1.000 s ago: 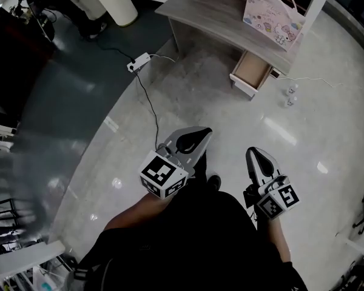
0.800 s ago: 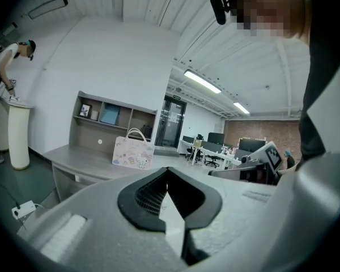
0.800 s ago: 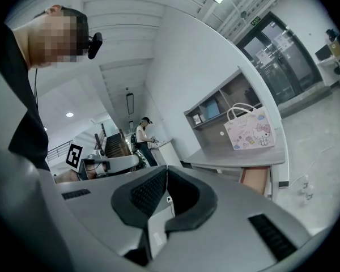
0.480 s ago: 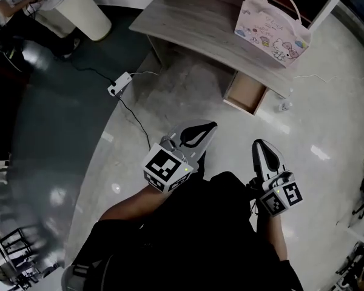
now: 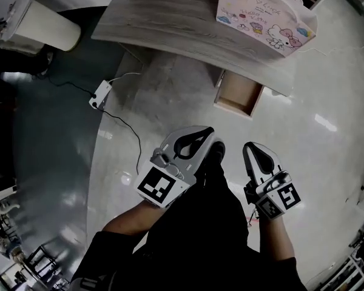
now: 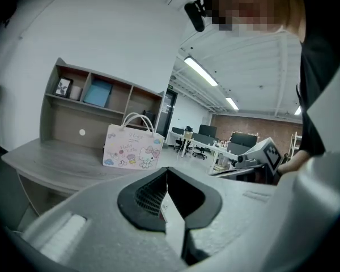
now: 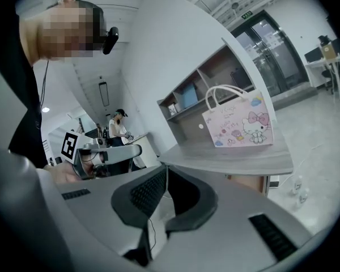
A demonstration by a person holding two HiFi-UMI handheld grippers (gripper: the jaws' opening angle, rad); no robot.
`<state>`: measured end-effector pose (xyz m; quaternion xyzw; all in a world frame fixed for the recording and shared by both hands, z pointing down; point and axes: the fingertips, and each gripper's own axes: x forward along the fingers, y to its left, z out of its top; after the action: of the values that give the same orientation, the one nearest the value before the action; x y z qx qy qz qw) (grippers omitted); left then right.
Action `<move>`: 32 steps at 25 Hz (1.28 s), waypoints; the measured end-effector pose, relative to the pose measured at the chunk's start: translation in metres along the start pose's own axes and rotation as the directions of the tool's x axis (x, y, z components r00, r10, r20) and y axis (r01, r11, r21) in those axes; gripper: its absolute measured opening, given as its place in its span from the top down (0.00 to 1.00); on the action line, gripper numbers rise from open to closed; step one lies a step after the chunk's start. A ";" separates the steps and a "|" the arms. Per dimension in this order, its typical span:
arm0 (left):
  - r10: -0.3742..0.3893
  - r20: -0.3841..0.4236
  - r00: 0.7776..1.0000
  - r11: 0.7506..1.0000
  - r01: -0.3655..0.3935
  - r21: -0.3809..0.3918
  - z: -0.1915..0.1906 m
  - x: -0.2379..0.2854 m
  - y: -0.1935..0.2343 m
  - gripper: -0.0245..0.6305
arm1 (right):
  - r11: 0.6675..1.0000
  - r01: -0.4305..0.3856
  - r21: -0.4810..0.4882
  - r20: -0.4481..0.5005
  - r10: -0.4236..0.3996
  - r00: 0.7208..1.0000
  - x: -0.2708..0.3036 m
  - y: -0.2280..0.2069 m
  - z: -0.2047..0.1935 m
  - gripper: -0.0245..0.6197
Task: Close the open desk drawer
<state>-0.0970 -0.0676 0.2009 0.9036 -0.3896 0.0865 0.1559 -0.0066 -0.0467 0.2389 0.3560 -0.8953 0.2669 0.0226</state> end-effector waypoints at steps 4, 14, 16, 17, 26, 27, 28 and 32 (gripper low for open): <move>-0.003 -0.037 0.999 1.000 0.003 -0.012 -0.042 0.049 0.024 0.95 | 0.999 0.051 0.018 0.010 -0.051 0.999 0.017 -0.055 -0.027 0.94; 0.021 -0.121 0.992 1.000 -0.021 -0.003 -0.169 0.131 0.066 0.95 | 0.991 0.121 0.053 0.059 -0.124 0.991 0.067 -0.156 -0.123 0.94; 0.011 -0.154 0.988 1.000 -0.012 -0.005 -0.193 0.140 0.070 0.95 | 0.989 0.132 0.062 0.061 -0.136 0.989 0.073 -0.169 -0.138 0.94; 0.005 -0.168 0.986 1.000 -0.005 0.001 -0.204 0.145 0.071 0.95 | 0.988 0.137 0.064 0.060 -0.141 0.988 0.075 -0.177 -0.146 0.94; 0.063 -0.248 0.967 0.998 -0.055 0.040 -0.281 0.175 0.100 0.95 | 0.975 0.223 0.005 0.020 -0.223 0.975 0.085 -0.231 -0.192 0.90; 0.078 -0.252 0.965 0.997 -0.072 0.030 -0.288 0.176 0.106 0.95 | 0.969 0.247 -0.007 0.017 -0.247 0.969 0.082 -0.237 -0.194 0.85; 0.088 -0.259 0.962 0.996 -0.086 0.018 -0.295 0.176 0.111 0.92 | 0.962 0.272 -0.007 0.018 -0.271 0.962 0.079 -0.245 -0.196 0.81; 0.088 -0.301 0.950 0.995 -0.095 -0.006 -0.325 0.180 0.121 0.72 | 0.940 0.337 0.052 0.007 -0.338 0.941 0.064 -0.275 -0.212 0.73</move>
<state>-0.0743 -0.1546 0.5810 0.8592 -0.4037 0.2259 0.2185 0.0920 -0.1478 0.5625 0.5067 -0.8142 0.2788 0.0518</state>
